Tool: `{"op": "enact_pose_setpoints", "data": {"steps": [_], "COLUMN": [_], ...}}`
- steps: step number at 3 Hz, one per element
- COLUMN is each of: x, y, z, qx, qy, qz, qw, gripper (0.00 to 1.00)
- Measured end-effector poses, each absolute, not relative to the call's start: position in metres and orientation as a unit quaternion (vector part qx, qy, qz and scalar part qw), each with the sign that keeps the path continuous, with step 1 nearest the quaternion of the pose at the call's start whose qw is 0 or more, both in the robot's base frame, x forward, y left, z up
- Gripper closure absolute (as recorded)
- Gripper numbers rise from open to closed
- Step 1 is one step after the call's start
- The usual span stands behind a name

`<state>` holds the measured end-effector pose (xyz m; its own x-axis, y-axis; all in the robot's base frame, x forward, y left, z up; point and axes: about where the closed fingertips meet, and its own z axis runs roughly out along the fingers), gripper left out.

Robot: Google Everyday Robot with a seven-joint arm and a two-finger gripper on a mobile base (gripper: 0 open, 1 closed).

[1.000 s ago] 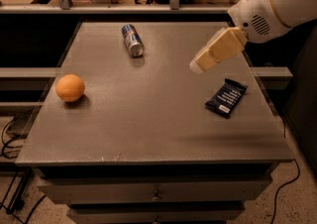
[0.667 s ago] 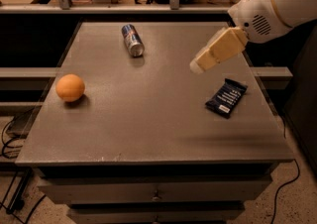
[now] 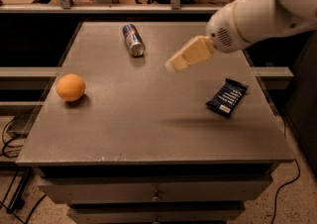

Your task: Pick redbull can

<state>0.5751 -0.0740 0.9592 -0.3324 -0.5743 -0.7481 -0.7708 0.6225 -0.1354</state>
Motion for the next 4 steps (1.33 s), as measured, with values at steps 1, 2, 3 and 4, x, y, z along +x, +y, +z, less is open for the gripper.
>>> {"op": "enact_pose_setpoints", "data": {"steps": [1,2,3,4], "x": [0.604,0.659,0.662,0.696], "y": [-0.046,0.000,0.005,0.044], "z": [0.937,0.894,0.892,0.884], "qx": [-0.400,-0.378,-0.375,-0.320], "qy": [0.813,0.822,0.822,0.822], "qz": [0.127,0.136,0.140,0.154], "qw": [0.404,0.404,0.405,0.446], "gripper": [0.00,0.00,0.00,0.00]}}
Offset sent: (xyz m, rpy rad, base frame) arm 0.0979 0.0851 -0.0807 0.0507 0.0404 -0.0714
